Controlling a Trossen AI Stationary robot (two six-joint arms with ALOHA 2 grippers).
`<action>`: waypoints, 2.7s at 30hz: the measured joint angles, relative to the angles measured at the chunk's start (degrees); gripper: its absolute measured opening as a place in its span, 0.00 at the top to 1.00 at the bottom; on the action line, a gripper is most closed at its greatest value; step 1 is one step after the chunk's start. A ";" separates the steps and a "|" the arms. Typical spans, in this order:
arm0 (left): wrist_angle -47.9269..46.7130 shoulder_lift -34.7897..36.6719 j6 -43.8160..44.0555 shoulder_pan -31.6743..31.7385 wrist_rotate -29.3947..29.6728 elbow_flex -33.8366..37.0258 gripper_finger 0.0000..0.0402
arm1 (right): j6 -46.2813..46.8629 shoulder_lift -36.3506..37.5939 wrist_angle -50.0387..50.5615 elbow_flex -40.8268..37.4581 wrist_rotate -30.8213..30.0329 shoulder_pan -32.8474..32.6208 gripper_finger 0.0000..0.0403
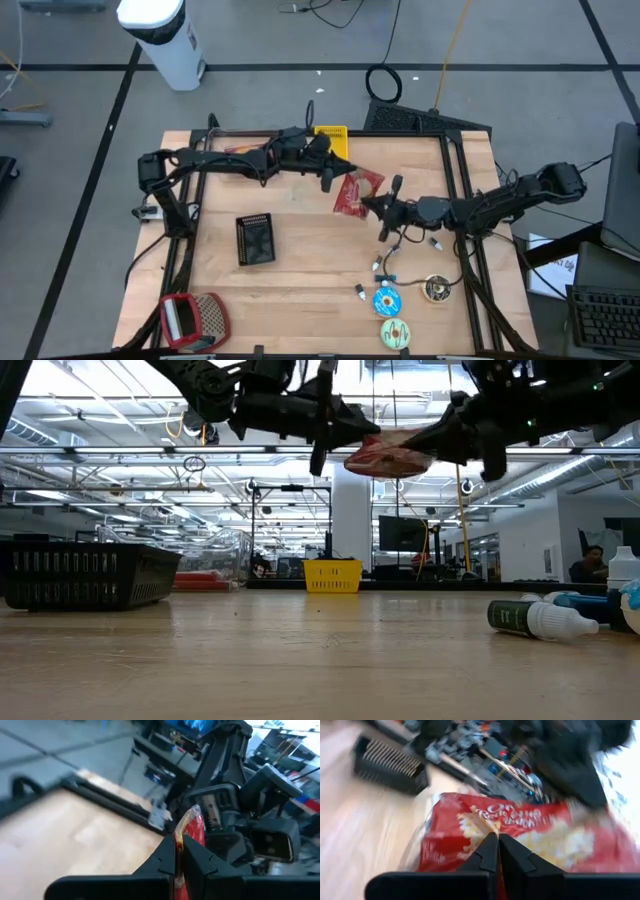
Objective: Pick & Place Food Item
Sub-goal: Put the popcorn pack into the transparent bin
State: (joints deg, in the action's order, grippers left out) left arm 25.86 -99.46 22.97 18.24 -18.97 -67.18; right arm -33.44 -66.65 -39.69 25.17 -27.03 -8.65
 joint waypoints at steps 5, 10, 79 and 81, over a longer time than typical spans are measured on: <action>-4.43 4.39 -9.65 0.06 6.19 0.00 0.98 | 13.95 0.52 -0.73 0.15 2.08 2.52 0.90; -12.39 10.01 -16.88 0.22 17.80 -0.04 0.98 | 22.30 0.70 1.02 -0.05 10.46 6.31 0.76; 31.24 23.28 11.44 -0.37 84.51 51.98 0.83 | 22.28 0.66 7.00 -0.09 10.87 13.93 0.61; 31.25 23.28 10.58 -0.37 84.51 51.98 0.82 | 22.28 0.66 7.00 -0.09 10.87 13.93 0.62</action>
State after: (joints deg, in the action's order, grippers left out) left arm 57.11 -76.18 33.55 17.87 65.54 -15.20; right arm -11.16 -66.00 -32.69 25.08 -16.16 5.28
